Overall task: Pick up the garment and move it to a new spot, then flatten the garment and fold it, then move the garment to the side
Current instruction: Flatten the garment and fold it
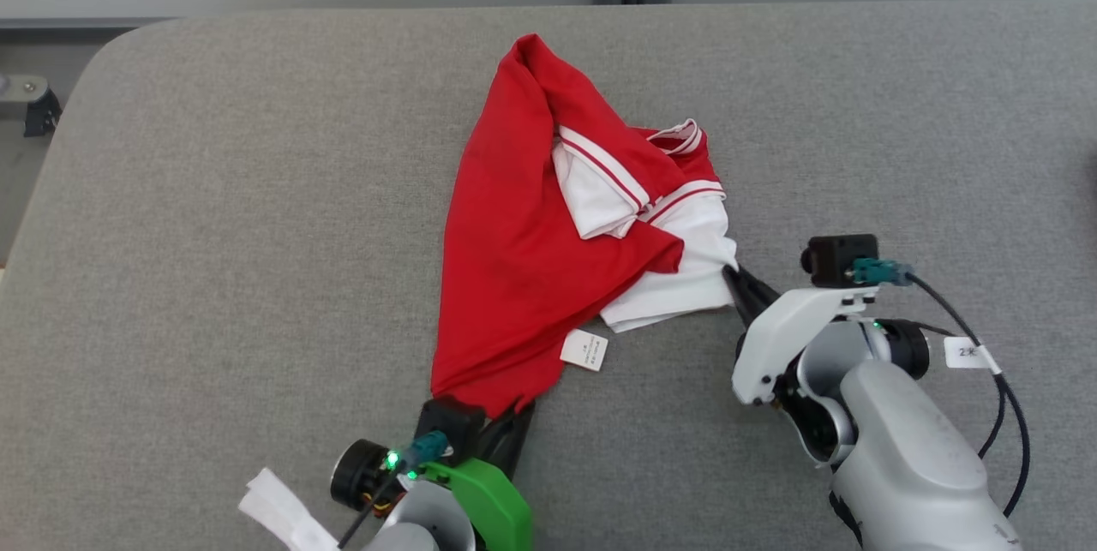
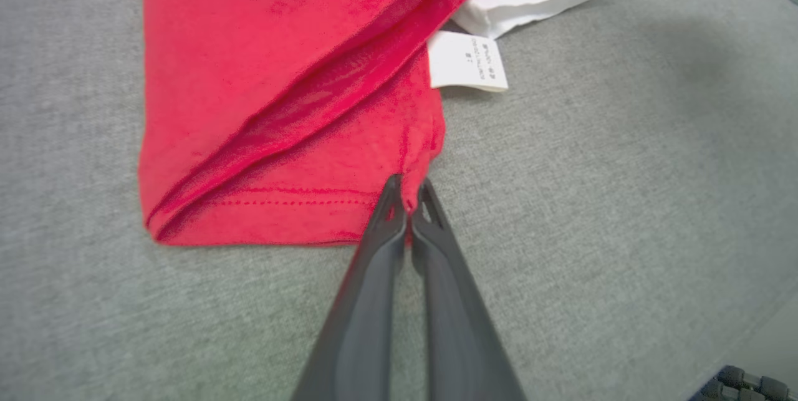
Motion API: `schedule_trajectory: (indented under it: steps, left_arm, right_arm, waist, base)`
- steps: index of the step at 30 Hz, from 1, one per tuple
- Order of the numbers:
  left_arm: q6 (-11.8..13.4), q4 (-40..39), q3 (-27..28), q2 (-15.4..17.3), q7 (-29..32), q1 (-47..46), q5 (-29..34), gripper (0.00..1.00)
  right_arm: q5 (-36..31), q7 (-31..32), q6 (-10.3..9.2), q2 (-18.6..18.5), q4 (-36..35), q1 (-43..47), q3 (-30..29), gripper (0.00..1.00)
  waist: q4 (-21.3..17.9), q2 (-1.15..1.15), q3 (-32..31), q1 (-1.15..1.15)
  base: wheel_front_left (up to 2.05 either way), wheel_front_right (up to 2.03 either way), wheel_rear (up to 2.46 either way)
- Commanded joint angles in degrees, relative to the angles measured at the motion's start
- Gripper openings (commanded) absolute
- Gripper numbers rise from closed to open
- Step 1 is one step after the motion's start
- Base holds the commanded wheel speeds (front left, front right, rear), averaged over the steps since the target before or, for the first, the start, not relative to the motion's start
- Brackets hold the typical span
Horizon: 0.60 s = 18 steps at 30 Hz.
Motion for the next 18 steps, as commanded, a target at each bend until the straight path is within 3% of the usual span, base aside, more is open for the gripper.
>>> schedule_trajectory:
  steps: [1, 6, 11, 18]
  left_arm:
    - [-0.53, -1.53, 1.18, 0.84, -0.73, 1.06, -1.86, 0.0]
    - [-0.86, -10.76, 5.64, 3.07, -0.3, 3.98, -7.83, 0.0]
    - [-1.0, -26.87, 9.44, 5.74, 4.95, 8.43, -14.96, 0.0]
    - [1.57, -48.83, 12.05, 10.03, 14.07, 14.32, -21.42, 0.0]
  right_arm:
    - [2.65, -0.83, -0.01, -0.23, -1.37, 0.32, -1.16, 0.0]
    - [11.02, -1.24, -0.01, -0.38, -8.99, 0.92, -6.19, 0.0]
    - [20.19, 4.83, 0.0, -2.8, -20.97, 3.85, -12.05, 0.0]
    - [25.42, 15.09, 0.0, -3.73, -37.67, 6.94, -23.03, 0.0]
  waist:
    - [-0.38, 0.0, -1.83, 0.0]
    - [-1.14, 0.0, -5.11, 0.0]
    - [-1.54, 0.0, -9.33, 0.0]
    - [-3.15, 0.0, -12.52, 0.0]
  base:
    - [0.0, 0.0, 0.0]
    - [0.0, 0.0, 0.0]
    - [0.0, 0.0, 0.0]
    - [0.0, 0.0, 0.0]
